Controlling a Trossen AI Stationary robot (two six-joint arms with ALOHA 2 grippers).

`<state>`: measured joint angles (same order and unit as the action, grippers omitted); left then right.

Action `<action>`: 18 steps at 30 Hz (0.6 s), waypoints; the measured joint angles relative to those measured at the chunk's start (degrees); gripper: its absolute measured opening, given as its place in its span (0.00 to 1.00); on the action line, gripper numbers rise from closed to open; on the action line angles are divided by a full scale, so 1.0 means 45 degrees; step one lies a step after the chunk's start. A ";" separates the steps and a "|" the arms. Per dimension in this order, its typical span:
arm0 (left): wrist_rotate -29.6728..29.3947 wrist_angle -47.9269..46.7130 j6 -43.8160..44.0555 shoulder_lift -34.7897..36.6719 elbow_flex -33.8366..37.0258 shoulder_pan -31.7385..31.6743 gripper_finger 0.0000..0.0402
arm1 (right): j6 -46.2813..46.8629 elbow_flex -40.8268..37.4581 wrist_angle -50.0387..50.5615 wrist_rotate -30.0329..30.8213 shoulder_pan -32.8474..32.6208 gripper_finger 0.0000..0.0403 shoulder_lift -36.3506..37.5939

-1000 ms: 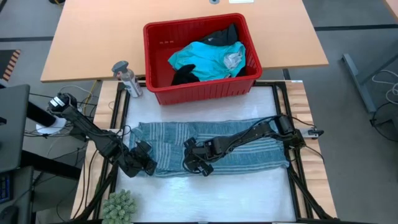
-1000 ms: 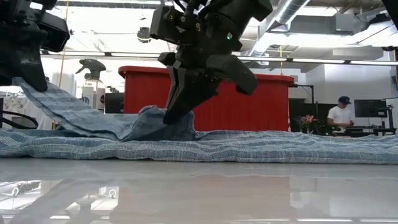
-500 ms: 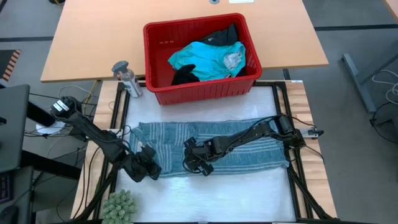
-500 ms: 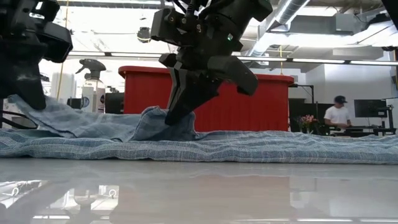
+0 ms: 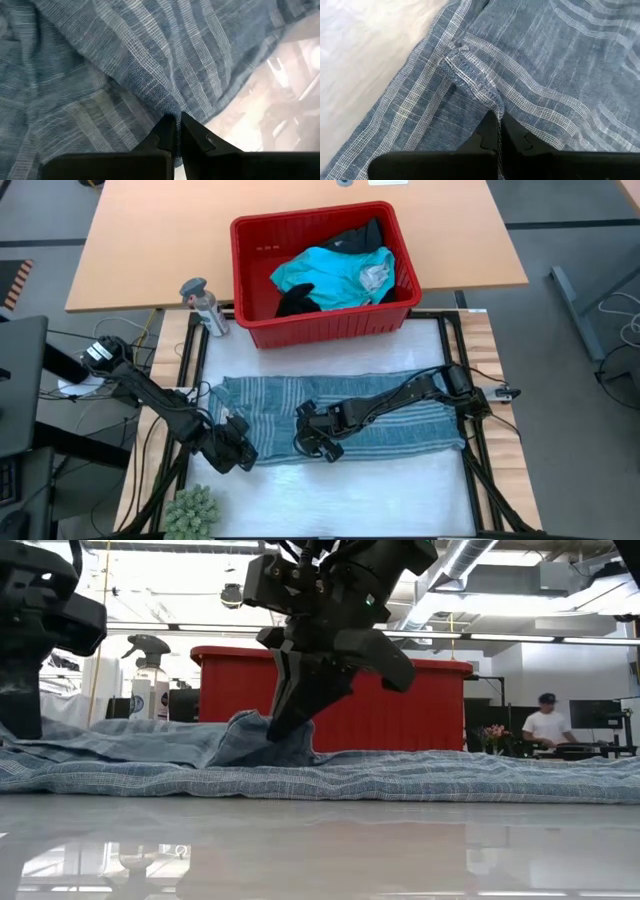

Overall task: Fold Laundry from Bin
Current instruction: Fold the patterned blue shirt

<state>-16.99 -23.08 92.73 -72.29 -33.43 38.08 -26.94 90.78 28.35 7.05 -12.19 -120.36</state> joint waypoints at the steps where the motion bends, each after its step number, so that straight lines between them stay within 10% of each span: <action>1: -0.0065 0.0020 -0.0018 0.0000 0.0000 -0.0019 0.00 | 0.0005 0.0000 0.0012 -0.0059 0.0000 0.06 0.0000; 10: -0.0616 0.0487 -0.0843 0.0081 0.0000 -0.0028 0.04 | 0.0035 0.0000 0.0021 -0.0499 0.0144 0.06 0.0000; 18: -0.0418 0.0667 -0.1551 0.0083 -0.0005 -0.0028 0.29 | 0.0096 0.0000 0.0027 -0.0622 0.0174 0.06 0.0000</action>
<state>-18.87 -20.08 85.76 -71.92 -33.45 37.95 -26.51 90.78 28.47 4.25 -11.40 -120.36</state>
